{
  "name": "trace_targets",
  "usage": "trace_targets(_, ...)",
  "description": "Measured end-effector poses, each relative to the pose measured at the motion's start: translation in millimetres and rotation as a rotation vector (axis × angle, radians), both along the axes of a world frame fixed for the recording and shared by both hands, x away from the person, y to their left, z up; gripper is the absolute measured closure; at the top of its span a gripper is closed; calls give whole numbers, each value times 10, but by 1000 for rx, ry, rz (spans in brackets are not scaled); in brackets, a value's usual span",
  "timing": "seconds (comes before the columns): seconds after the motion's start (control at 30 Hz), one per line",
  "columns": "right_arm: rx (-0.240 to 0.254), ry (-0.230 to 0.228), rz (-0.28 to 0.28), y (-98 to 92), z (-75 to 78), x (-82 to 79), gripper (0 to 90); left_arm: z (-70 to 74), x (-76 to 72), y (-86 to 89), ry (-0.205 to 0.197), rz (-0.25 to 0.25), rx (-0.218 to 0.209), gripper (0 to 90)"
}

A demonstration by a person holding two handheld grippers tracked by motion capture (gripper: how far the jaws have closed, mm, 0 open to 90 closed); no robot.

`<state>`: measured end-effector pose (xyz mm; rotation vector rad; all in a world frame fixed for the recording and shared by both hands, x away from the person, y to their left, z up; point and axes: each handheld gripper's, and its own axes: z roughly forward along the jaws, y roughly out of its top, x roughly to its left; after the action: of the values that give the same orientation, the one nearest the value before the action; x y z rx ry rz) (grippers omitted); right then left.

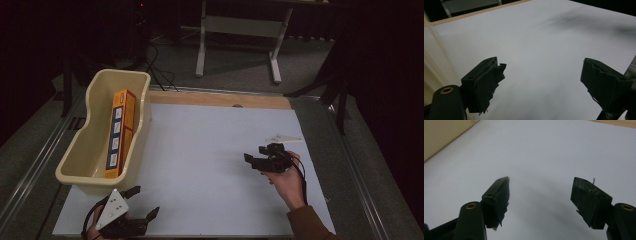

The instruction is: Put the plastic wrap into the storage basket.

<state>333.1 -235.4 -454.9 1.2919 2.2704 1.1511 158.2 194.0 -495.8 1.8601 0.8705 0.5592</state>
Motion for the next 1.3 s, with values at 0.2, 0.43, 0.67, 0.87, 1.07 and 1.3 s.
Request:
trace_targets(0.2, 1, -68, -14, -296, -109, -238, 298, 8, 3, 45, 0, 21, 3, 155)
trace_targets(0.43, 51, -114, -36, -571, -281, -482, 297, 24, 0, 118, -6, 49, -6, 155)
trace_targets(0.67, 71, -177, -24, -772, -358, -772, 290, 32, -5, 181, -7, 73, -11, 155)
trace_targets(0.87, 101, -207, -14, -891, -378, -1048, 274, 45, -11, 222, -15, 87, -9, 155)
trace_targets(1.07, 80, -198, -22, -970, -415, -1190, 271, 50, -11, 242, -18, 91, -4, 155)
trace_targets(1.3, 64, -200, -14, -969, -427, -1185, 268, 47, -12, 227, -17, 89, 1, 155)
